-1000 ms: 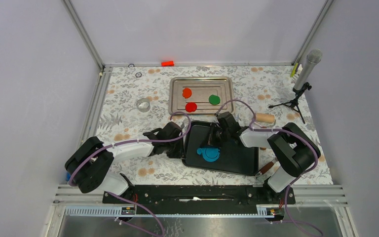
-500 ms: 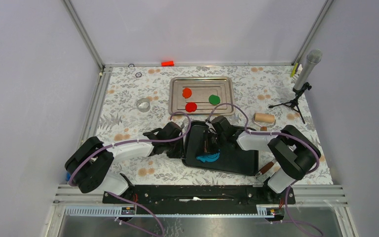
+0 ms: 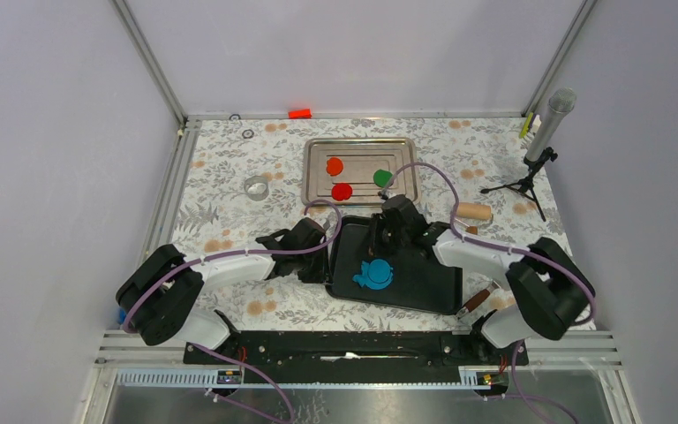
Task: Roll out the dumpling wrappers from the dough
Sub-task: Remove the dumpling wrapper from the work surface.
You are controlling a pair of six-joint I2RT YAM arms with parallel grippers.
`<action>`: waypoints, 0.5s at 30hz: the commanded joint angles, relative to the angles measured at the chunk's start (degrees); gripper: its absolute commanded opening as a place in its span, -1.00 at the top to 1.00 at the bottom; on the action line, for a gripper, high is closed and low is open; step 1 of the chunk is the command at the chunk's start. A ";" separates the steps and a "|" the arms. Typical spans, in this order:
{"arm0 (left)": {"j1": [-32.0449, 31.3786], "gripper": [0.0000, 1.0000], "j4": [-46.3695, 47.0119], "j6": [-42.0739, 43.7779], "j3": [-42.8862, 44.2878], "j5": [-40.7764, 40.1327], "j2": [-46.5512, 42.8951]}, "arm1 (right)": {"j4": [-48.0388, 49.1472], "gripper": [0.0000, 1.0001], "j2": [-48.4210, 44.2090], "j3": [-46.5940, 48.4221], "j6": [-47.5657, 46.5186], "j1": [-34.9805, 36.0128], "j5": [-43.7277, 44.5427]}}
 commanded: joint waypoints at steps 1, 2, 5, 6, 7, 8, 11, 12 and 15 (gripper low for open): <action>-0.65 1.00 -5.19 2.65 -2.51 0.11 0.98 | -2.52 0.71 5.25 2.48 0.48 -0.57 5.42; -0.65 1.00 -5.03 2.72 -2.62 0.40 0.90 | -1.01 0.71 5.64 1.74 1.38 -0.58 5.32; -0.65 1.00 -4.96 2.72 -2.75 0.82 0.78 | 2.61 0.71 6.32 0.03 3.63 -0.55 5.30; -0.65 1.00 -5.00 2.69 -2.90 0.65 0.60 | 2.91 0.71 6.58 -0.12 3.99 -0.60 5.60; -0.60 1.00 -5.01 2.73 -3.05 0.63 0.40 | 3.01 0.71 6.86 -0.18 4.11 -0.58 5.87; -0.64 1.00 -5.01 2.66 -3.09 0.52 0.28 | 3.22 0.71 7.11 -0.30 4.25 -0.53 5.96; -0.65 1.00 -5.01 2.65 -3.19 0.55 0.19 | 3.47 0.71 7.68 -0.69 4.40 -0.55 6.43; -0.65 1.00 -4.94 2.65 -3.20 0.53 0.18 | 3.48 0.71 7.76 -0.88 4.32 -0.57 6.68; -0.64 1.00 -4.74 2.65 -3.20 0.69 0.46 | 4.11 0.71 8.04 -2.09 4.11 -0.96 7.20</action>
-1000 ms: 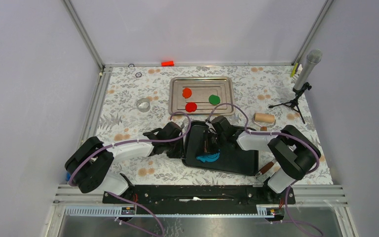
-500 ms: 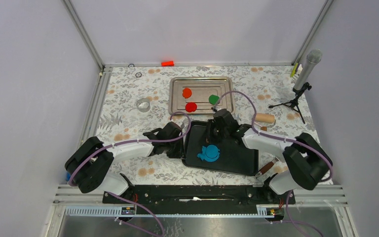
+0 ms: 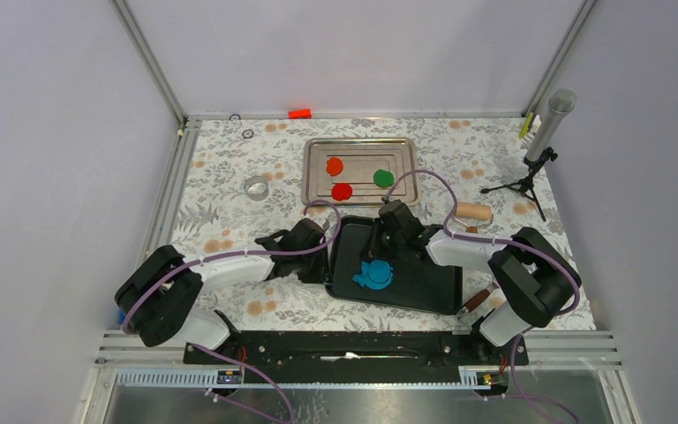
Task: Roll out the dumpling wrappers from the dough
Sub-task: Remove the dumpling wrapper from the work surface.
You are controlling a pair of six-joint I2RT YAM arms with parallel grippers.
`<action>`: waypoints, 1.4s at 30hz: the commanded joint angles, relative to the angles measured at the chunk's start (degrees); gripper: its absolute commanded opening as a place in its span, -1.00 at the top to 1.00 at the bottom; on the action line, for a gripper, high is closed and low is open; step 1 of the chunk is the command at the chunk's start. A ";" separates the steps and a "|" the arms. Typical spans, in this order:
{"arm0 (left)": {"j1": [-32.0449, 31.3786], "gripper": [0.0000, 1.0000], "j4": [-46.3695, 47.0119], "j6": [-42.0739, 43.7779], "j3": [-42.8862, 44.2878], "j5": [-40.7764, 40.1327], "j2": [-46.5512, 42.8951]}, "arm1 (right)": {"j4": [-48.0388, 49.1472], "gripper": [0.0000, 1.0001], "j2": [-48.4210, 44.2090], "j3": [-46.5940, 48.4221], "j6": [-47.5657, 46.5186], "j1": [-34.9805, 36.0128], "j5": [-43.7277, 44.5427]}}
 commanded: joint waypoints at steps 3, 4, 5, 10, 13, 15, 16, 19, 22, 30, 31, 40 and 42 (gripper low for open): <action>-0.65 1.00 -5.42 2.67 -2.38 0.88 1.02 | 4.82 0.71 1.04 -3.88 0.81 -1.97 1.62; -0.65 1.00 -5.42 2.67 -2.36 0.83 0.95 | 5.57 0.72 1.29 -4.49 1.20 -2.34 1.10; -0.65 1.00 -5.42 2.67 -2.39 0.86 0.86 | 6.09 0.72 1.61 -4.76 1.27 -2.58 0.51; -0.64 1.00 -5.41 2.84 -2.39 0.78 1.02 | 5.89 0.80 3.37 -5.20 0.33 -2.62 -3.59; -0.65 1.00 -5.27 2.84 -2.46 0.78 1.10 | 5.82 0.86 2.39 -6.09 -0.78 -2.54 -6.54; -0.65 1.00 -5.12 2.83 -2.41 0.78 1.26 | 4.57 0.89 1.23 -6.37 -1.70 -2.44 -7.65; -0.60 1.00 -5.07 2.84 -2.33 0.82 1.40 | 4.04 0.92 0.48 -6.51 -2.19 -2.44 -8.67; -0.64 1.00 -5.02 2.83 -2.09 0.85 1.80 | 2.98 0.97 -1.60 -7.06 -3.88 -2.34 -11.75; -0.64 1.00 -4.89 2.84 -2.08 0.99 2.11 | 1.46 1.00 -2.78 -6.66 -5.50 -2.10 -14.65; -0.65 1.00 -4.72 2.89 -1.56 1.18 2.50 | -0.84 1.00 -3.27 -5.56 -7.86 -1.13 -19.76; -0.65 1.00 -4.72 2.93 -1.58 1.20 2.43 | -1.55 1.00 -3.26 -5.37 -8.24 -1.06 -19.95; -0.65 1.00 -4.67 3.01 -1.58 1.31 2.68 | -9.17 1.00 -5.06 -5.55 -11.70 -0.35 -21.23; -0.65 1.00 -4.55 3.09 -1.50 1.32 2.81 | -10.99 1.00 -6.23 -6.05 -12.60 -0.31 -21.30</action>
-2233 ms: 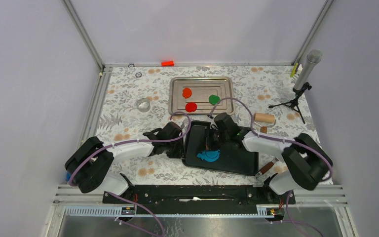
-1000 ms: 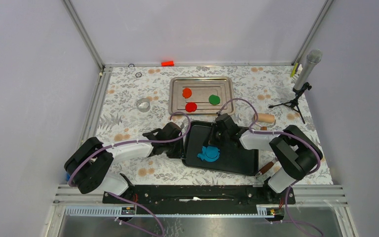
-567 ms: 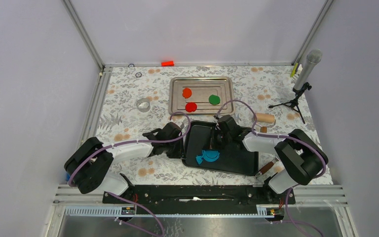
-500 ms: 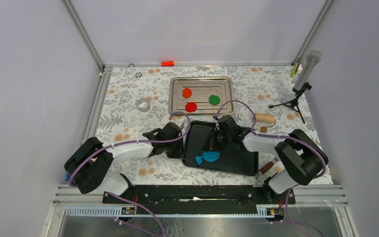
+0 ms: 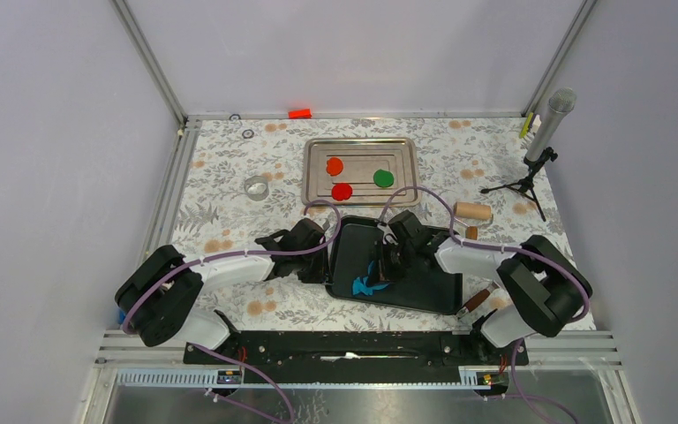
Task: Roll out the dumpling wrappers from the dough
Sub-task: Remove the dumpling wrapper from the work surface.
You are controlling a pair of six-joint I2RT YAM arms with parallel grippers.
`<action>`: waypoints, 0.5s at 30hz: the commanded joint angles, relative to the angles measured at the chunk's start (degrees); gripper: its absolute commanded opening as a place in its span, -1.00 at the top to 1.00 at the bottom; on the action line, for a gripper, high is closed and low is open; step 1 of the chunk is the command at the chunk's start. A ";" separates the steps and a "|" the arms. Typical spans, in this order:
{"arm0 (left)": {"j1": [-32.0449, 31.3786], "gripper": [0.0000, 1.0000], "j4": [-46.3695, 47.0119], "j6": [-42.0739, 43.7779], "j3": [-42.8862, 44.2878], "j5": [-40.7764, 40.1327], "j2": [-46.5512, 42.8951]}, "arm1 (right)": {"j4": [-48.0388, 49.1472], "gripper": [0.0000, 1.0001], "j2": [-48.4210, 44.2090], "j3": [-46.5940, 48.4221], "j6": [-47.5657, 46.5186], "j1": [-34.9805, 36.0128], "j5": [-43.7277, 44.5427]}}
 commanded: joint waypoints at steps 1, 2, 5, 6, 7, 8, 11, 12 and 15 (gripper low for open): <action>-0.65 1.00 -4.62 3.06 -1.47 1.18 2.83 | -7.51 1.00 -3.76 -0.33 -3.79 0.97 -1.45; -0.65 1.00 -4.55 3.06 -1.44 1.19 2.88 | -8.35 1.00 -4.43 -0.63 -4.16 1.06 -1.27; -0.65 1.00 -4.35 3.15 -1.27 1.32 3.24 | -10.67 1.00 -6.84 -1.32 -5.02 1.10 -0.49; -0.65 1.00 -4.34 3.23 -1.25 1.40 3.37 | -11.50 1.00 -7.50 -1.29 -5.37 1.01 -0.19; -0.65 1.00 -4.25 3.24 -1.20 1.41 3.48 | -12.54 1.00 -8.10 -0.95 -5.74 1.02 0.12; -0.65 1.00 -4.25 3.20 -1.22 1.39 3.48 | -13.53 1.00 -8.75 -0.61 -6.03 1.08 0.67; -0.64 1.00 -4.12 3.32 -1.31 1.26 3.45 | -14.78 1.00 -11.22 1.00 -5.62 1.09 2.26; -0.65 1.00 -4.08 3.33 -1.28 1.25 3.52 | -14.12 1.00 -12.03 1.34 -4.82 1.03 3.00; -0.65 1.00 -4.03 3.25 -1.36 1.17 3.64 | -10.59 0.99 -13.18 2.75 -2.17 1.02 6.91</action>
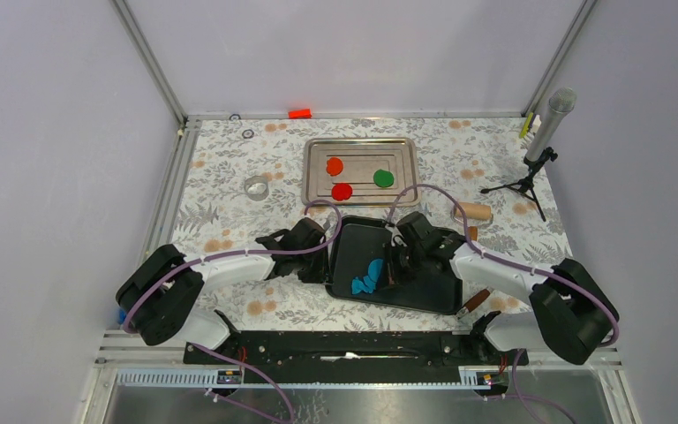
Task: Roll out the dumpling wrappers from the dough
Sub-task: Remove the dumpling wrapper from the work surface.
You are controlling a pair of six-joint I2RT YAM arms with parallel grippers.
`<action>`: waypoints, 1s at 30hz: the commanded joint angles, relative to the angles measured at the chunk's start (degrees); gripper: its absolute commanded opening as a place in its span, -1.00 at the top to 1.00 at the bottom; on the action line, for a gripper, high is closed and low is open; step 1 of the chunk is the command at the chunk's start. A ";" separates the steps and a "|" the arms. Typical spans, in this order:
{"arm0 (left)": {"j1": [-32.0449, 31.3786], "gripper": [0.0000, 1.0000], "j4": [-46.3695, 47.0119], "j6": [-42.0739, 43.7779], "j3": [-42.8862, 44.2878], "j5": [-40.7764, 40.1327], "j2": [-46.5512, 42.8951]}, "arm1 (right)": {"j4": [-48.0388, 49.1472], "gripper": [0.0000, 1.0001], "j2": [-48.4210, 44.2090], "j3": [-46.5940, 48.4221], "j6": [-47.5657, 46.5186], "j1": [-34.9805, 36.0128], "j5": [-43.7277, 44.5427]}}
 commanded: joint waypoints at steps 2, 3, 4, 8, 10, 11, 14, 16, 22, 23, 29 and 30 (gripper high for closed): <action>-0.71 1.00 -3.55 2.92 -1.89 1.07 3.26 | 3.87 0.95 -1.47 5.21 3.36 0.43 8.09; -0.71 1.00 -3.51 2.89 -1.91 1.04 3.19 | 4.84 0.94 -0.19 6.11 4.00 0.49 8.69; -0.71 1.00 -3.58 2.79 -1.89 1.11 3.11 | 5.79 0.92 1.15 6.88 4.54 0.49 9.10; -0.71 1.00 -3.57 2.63 -2.09 1.14 2.92 | 7.82 0.91 9.29 10.86 4.84 0.48 7.88; -0.71 1.00 -3.63 2.65 -2.11 1.18 2.80 | 7.40 0.91 13.81 13.27 3.94 0.57 5.58; -0.71 1.00 -3.80 2.65 -2.14 1.16 2.73 | 7.22 0.91 16.14 14.23 3.61 0.77 4.87; -0.71 1.00 -3.86 2.57 -2.48 0.98 2.33 | 7.33 0.91 19.32 15.21 2.91 1.12 4.61; -0.71 1.00 -3.87 2.48 -2.68 0.84 1.97 | 6.85 0.92 20.53 15.22 2.31 1.15 4.75; -0.71 1.00 -3.85 2.38 -2.85 0.60 1.86 | 5.72 0.94 20.16 12.21 0.86 1.25 4.25; -0.71 1.00 -3.86 2.38 -2.90 0.55 1.89 | 5.38 0.94 19.68 11.62 0.60 1.28 3.99; -0.68 1.00 -3.46 2.47 -2.77 0.65 2.66 | 2.32 0.98 15.36 8.38 -1.21 1.59 3.18; -0.71 1.00 -3.41 2.43 -2.71 0.71 2.73 | 1.76 0.98 14.33 8.12 -1.35 1.54 3.19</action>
